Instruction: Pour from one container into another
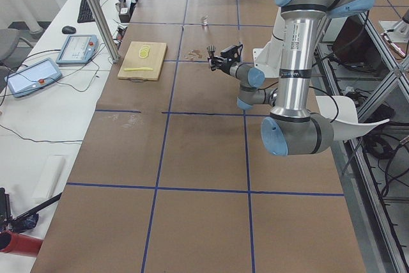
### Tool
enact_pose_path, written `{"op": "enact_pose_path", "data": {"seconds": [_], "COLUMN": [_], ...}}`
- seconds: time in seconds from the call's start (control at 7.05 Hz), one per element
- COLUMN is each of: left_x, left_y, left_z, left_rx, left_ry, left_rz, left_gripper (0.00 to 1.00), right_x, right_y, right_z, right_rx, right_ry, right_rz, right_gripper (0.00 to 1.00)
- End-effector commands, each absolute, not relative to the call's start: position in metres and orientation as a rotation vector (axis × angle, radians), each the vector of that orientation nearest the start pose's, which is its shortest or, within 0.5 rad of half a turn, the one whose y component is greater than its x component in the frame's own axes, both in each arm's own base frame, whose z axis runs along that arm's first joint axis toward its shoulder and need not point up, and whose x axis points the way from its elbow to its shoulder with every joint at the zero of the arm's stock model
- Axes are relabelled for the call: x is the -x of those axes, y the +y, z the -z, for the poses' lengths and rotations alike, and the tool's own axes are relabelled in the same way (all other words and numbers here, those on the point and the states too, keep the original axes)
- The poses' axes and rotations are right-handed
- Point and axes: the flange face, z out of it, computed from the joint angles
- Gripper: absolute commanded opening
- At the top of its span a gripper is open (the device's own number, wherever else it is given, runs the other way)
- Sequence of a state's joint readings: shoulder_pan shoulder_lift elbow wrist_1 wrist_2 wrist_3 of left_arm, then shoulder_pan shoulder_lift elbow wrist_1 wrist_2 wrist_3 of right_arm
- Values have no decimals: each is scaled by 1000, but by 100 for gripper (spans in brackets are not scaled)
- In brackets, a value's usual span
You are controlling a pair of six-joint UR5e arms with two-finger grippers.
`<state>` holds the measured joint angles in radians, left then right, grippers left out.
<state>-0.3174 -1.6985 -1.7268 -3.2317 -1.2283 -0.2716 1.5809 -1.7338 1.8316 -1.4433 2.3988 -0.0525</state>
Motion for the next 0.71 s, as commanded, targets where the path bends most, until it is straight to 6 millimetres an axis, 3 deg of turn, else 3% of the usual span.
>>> {"op": "enact_pose_path", "data": {"seconds": [0.0,0.14,0.28,0.57], "left_x": [-402,-412,-422,-443], "left_y": [-379,-396,-399,-408], "left_z": [-267,-228,-196,-175], "left_rx": [-1599,-1553,-1542,-1534], "left_ry": [1181,1214,1241,1270], "left_rz": [-732,-829,-864,-888], "left_gripper": [0,0,0,0], "right_x": [-65,-64,-64,-64], "right_y": [-432,-435,-443,-453], "right_z": [-587,-582,-572,-562], "right_rx": [-236,-248,-271,-291], "right_ry": [-818,-819,-817,-815], "right_rz": [129,135,150,156], "right_gripper": [100,100,100,100]}}
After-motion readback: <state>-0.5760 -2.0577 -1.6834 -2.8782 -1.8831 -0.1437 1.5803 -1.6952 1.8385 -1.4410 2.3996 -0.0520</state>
